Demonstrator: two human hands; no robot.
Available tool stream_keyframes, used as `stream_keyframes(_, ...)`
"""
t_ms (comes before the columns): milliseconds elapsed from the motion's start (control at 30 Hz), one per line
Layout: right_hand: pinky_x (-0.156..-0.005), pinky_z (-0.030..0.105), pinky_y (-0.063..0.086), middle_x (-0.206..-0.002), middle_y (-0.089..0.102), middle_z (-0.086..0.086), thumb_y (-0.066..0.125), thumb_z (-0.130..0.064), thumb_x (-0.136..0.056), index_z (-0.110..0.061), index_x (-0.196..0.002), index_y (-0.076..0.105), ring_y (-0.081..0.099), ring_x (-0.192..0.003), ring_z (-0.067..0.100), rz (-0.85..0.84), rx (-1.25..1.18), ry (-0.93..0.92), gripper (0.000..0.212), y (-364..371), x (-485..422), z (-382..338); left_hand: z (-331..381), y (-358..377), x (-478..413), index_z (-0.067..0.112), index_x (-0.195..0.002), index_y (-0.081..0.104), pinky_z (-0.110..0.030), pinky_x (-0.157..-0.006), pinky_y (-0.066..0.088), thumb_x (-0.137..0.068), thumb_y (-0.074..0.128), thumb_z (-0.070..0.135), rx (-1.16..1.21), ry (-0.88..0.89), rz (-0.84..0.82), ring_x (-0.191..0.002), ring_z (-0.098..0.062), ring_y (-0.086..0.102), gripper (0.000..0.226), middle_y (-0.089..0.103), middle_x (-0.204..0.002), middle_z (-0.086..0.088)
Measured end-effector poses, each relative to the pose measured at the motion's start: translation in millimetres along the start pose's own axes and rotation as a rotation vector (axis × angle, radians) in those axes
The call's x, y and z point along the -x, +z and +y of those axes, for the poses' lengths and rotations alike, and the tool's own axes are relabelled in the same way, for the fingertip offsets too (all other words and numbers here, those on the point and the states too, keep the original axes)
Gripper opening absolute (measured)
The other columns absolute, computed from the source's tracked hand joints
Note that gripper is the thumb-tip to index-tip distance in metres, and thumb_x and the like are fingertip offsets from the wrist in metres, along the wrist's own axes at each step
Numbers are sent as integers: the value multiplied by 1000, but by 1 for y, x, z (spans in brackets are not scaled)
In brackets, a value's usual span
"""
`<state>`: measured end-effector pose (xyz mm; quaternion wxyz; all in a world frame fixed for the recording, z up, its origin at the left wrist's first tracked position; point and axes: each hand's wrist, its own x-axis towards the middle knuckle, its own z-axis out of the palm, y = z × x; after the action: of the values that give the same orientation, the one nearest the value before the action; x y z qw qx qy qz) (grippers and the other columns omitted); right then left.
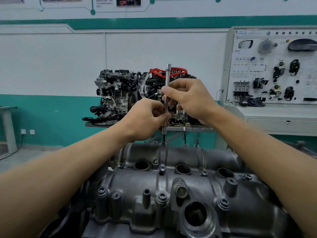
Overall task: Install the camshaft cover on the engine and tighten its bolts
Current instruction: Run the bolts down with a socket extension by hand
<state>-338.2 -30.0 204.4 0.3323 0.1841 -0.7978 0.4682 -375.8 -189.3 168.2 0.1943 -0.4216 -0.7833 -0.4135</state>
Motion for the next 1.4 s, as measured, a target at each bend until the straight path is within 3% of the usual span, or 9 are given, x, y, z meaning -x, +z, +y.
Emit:
stream_keyframes(167,-52,18,48,-85,77,-3,57,-18,-100,-18,-93,72,69,-75,8,-68,-22,1,16,1,2,-4,1,0,0,7,-90,71,-48,-70,58,-98,55,15,54,-70,-76,-81,-30,73,19,78,-82,-5)
stream_keyframes(400,-57,19,49,-66,69,3,86,-20,-76,-9,-77,69,62,-58,8,74,-43,-67,20,1,-1,-2,2,-1,1,7,-74,70,-42,-63,59,-85,76,38,26,-5,46,-68,-26,71,33,73,-68,-8)
stream_keyframes(600,-56,18,52,-86,77,5,64,-27,-96,-12,-86,77,70,-75,12,-76,-58,-16,22,2,0,0,3,1,0,3,-91,73,-17,-68,52,-97,63,17,6,11,-32,-67,-3,68,18,77,-80,-6)
stream_keyframes(700,-55,23,52,-82,77,4,61,-23,-98,-16,-79,77,70,-74,15,-88,-66,-33,26,2,0,-2,3,1,-1,2,-93,72,-28,-78,56,-100,56,14,13,-3,-76,-78,-10,72,21,77,-84,-2)
stream_keyframes(833,-54,17,44,-62,69,4,77,-22,-86,-7,-62,65,59,-52,6,-22,-19,-102,30,4,1,-4,6,1,1,0,-78,71,-33,-54,49,-95,65,31,-43,6,-8,-52,-18,59,36,68,-59,-3)
stream_keyframes(967,-56,30,45,-60,60,11,83,-25,-79,13,-70,54,54,-54,17,22,-38,-114,49,8,1,-5,10,-2,1,4,-72,73,-45,-66,57,-86,75,36,-10,18,68,-63,-32,67,35,71,-67,-16)
stream_keyframes(1100,-49,14,43,-65,68,-4,69,-25,-93,-3,-82,72,59,-56,6,-62,-43,-50,25,1,3,-5,10,-1,1,1,-79,71,-44,-65,53,-95,66,30,-99,-9,44,-58,-31,55,34,69,-77,-24)
stream_keyframes(1233,-47,13,42,-78,75,-2,56,-15,-100,-12,-88,72,58,-60,6,-132,-67,-45,21,-1,1,-6,11,-2,0,-3,-90,70,-50,-78,54,-102,54,21,-54,-43,-36,-84,-38,65,31,72,-90,-21)
stream_keyframes(1400,-52,18,46,-68,73,2,75,-18,-87,-9,-76,69,58,-52,6,-21,-47,-98,16,1,-2,-2,8,-2,0,8,-69,68,-34,-51,50,-95,64,40,-68,-24,37,-51,-18,60,42,67,-57,2)
